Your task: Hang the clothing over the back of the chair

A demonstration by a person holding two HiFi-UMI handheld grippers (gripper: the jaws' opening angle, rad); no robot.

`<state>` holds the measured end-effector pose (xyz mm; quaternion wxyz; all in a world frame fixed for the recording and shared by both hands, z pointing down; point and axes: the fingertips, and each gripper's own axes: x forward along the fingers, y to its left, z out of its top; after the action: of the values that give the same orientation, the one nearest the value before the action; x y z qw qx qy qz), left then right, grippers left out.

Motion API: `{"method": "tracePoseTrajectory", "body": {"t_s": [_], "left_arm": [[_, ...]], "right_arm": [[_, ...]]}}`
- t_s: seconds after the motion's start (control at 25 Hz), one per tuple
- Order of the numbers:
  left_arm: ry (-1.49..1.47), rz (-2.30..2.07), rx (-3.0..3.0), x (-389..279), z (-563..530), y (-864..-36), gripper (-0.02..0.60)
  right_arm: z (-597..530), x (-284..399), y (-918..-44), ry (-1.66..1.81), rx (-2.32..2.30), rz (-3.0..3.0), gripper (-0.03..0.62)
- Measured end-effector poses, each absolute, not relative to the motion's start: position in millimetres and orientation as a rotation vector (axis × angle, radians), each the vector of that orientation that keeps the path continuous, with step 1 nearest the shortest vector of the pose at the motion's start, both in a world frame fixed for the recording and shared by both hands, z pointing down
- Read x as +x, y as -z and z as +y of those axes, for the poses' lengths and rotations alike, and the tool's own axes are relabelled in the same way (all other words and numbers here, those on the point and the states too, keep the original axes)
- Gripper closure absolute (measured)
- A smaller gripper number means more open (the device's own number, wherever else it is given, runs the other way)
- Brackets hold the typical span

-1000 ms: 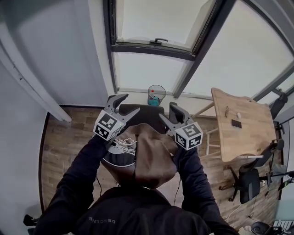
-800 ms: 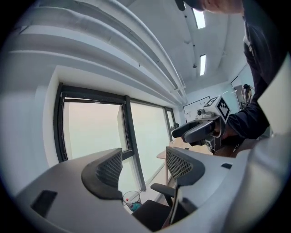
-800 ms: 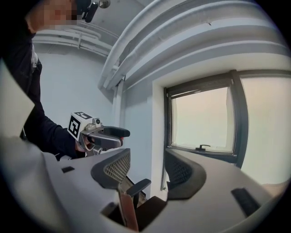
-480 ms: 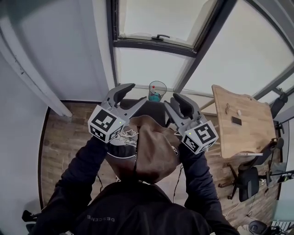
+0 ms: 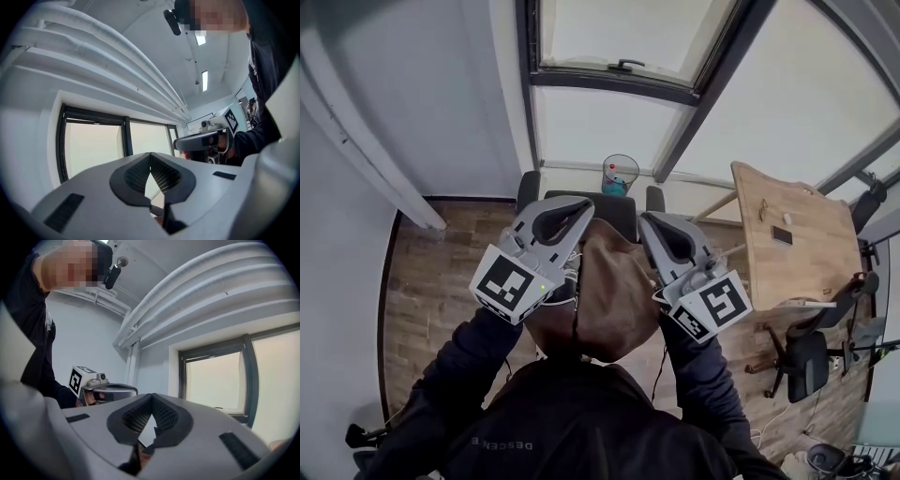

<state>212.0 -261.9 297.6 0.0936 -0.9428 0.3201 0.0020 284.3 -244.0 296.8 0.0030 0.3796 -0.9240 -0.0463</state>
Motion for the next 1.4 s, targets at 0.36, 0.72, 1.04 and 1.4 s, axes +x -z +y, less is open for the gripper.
{"method": "tracePoseTrajectory", "body": {"t_s": [0.36, 0.72, 1.04, 1.4], "left_arm": [[-0.030, 1.003, -2.819, 201, -237, -309, 0.564], [-0.046, 1.007, -2.829, 196, -214, -309, 0.563], [-0.032, 0.968, -2.851, 203, -198, -309, 0.563], [-0.018, 0.969, -2.873, 203, -194, -319, 0.563]], "right_arm": [[-223, 281, -299, 0.221, 1.328, -2.847, 0.595], [-200, 272, -305, 0.233, 1.285, -2.835, 0.588], [-187, 274, -311, 0.217, 1.285, -2.834, 0.588], [-183, 274, -319, 0.198, 1.287, -2.825, 0.588]]}}
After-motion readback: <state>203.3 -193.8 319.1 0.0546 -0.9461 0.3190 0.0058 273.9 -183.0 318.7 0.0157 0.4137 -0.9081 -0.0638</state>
